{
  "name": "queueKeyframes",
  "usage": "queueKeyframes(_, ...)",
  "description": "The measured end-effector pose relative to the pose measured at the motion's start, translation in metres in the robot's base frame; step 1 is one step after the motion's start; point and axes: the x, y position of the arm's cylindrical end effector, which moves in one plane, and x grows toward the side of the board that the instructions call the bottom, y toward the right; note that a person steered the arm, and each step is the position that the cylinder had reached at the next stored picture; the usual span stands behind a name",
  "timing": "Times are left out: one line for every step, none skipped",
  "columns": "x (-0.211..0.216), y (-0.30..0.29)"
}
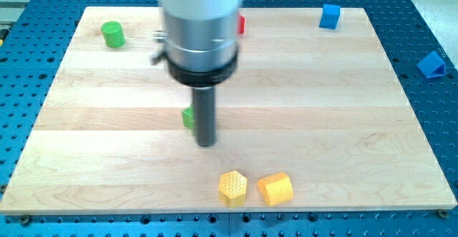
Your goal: Move the green star to the green circle
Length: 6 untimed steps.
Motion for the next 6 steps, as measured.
queueKeyframes(-0.006, 0.004)
queueKeyframes(-0.006, 0.014)
queueKeyframes(-0.009, 0.064)
queueKeyframes(-0.048, 0.066)
queueKeyframes(-0.051, -0.022)
queueKeyframes(-0.045, -0.075)
